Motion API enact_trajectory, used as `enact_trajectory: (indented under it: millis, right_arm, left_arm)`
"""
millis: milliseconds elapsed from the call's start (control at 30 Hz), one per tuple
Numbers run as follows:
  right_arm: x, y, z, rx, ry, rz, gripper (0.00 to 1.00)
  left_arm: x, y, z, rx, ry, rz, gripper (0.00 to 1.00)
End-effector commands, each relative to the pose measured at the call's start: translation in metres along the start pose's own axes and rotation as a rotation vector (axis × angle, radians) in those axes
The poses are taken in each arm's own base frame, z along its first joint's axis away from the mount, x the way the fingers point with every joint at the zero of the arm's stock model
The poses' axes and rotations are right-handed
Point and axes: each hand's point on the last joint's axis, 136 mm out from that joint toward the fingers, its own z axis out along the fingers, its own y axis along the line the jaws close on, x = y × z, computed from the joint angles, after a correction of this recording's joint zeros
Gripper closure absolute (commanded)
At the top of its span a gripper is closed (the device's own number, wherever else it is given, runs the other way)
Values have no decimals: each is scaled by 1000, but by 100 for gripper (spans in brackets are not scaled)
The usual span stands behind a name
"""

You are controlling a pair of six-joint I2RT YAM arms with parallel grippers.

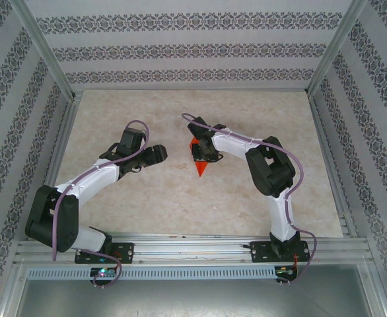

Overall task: Fold a paper plane with a square sheet of paper (fold left side to right side)
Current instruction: Pick up the paper plane at the center of the table, then place the paper plane at the center of the table.

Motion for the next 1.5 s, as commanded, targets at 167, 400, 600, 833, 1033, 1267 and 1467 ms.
enact_trajectory:
  millis: [167, 400, 600, 833, 1033, 1267, 1467]
  right_arm:
    - [0, -5, -14, 34, -2, 3, 88]
    - [0, 2, -50, 31, -53, -8, 98]
    - [13, 12, -58, 49, -64, -3, 99]
    - [0, 25, -40, 79, -69, 7, 99]
    - [-18, 37, -26, 95, -76, 24, 97]
    - [-14, 44, -8, 115, -49, 26, 97]
    - [-4, 35, 4, 134, -20, 1, 95]
  left_arm:
    - [-9, -2, -3, 3, -2, 12, 21]
    - [-13, 2, -16, -12, -25, 23, 21]
    - [-15, 2, -28, -11, -40, 39, 21]
    - [-10, 4, -41, -8, -43, 58, 21]
    - [-3, 6, -47, 3, -40, 52, 20]
    - [0, 7, -52, 3, -42, 52, 20]
    - [-1, 8, -53, -1, -47, 50, 20]
